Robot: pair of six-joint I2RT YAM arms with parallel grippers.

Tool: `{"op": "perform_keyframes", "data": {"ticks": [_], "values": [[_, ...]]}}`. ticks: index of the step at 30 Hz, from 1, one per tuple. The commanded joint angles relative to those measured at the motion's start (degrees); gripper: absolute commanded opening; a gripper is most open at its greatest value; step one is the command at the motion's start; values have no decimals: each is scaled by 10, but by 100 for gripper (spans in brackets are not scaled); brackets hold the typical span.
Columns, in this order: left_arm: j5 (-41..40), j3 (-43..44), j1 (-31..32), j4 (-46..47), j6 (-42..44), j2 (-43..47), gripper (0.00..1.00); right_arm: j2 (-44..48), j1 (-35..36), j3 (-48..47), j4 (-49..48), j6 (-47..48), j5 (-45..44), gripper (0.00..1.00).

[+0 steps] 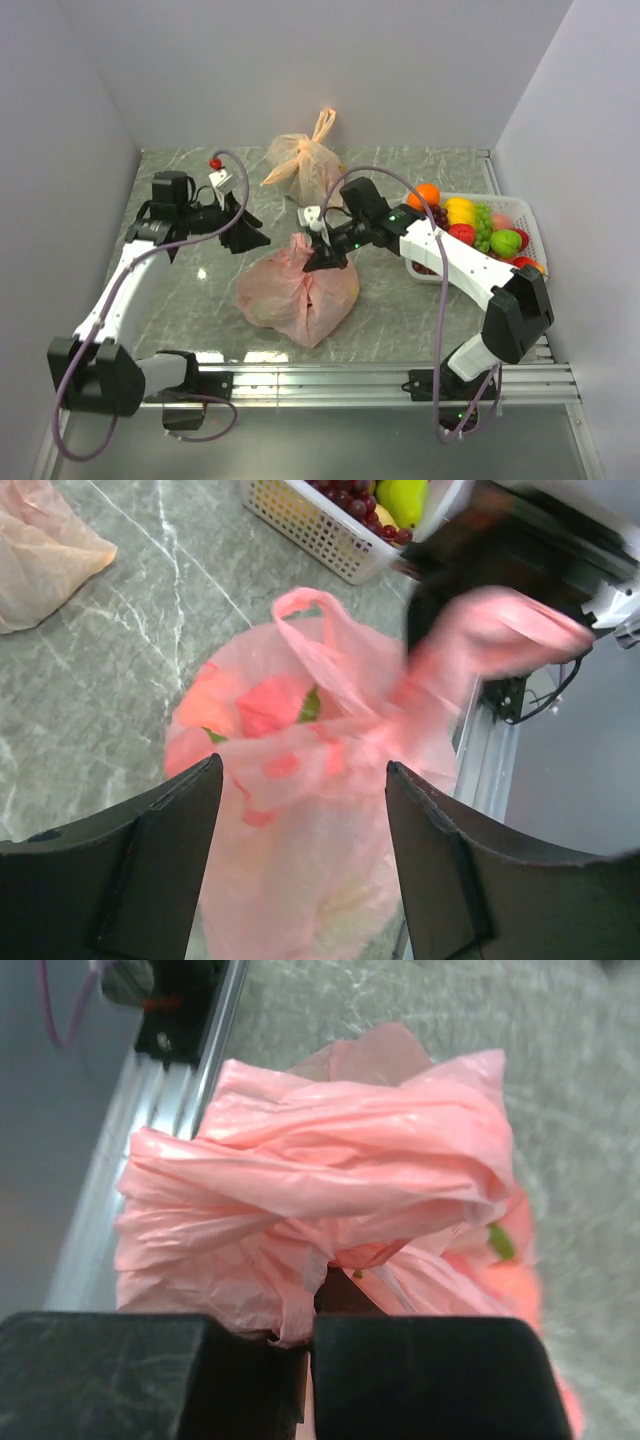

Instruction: Place the fake fruits into the plastic bag and tie a complex knot

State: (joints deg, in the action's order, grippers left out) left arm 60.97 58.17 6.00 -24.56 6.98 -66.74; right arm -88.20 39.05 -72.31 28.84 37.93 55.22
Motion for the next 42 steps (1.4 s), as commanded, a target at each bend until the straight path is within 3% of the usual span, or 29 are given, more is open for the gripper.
{"op": "perform_keyframes", "data": {"ticks": [1, 7, 12, 16, 20, 21, 35, 42], "values": [[40, 46, -3, 1, 35, -56, 73, 36, 37, 0, 53, 181, -2, 0], [48, 95, 7, 67, 12, -139, 77, 39, 74, 16, 99, 310, -45, 0], [79, 141, 41, 19, 34, -204, 86, 43, 94, 24, 119, 395, -86, 0], [89, 125, 72, 9, 24, -226, 89, 33, 100, 18, 118, 418, -111, 0], [82, 87, 93, 73, -31, -238, 91, 41, 105, 29, 110, 444, -135, 0], [82, 85, 97, 82, -41, -241, 97, 43, 108, 34, 111, 457, -139, 0], [122, 79, 151, 142, -112, -278, 92, 83, 128, 76, 94, 500, -181, 0], [15, 66, 152, 236, -181, -280, 95, 104, 137, 104, 83, 518, -186, 0]]}}
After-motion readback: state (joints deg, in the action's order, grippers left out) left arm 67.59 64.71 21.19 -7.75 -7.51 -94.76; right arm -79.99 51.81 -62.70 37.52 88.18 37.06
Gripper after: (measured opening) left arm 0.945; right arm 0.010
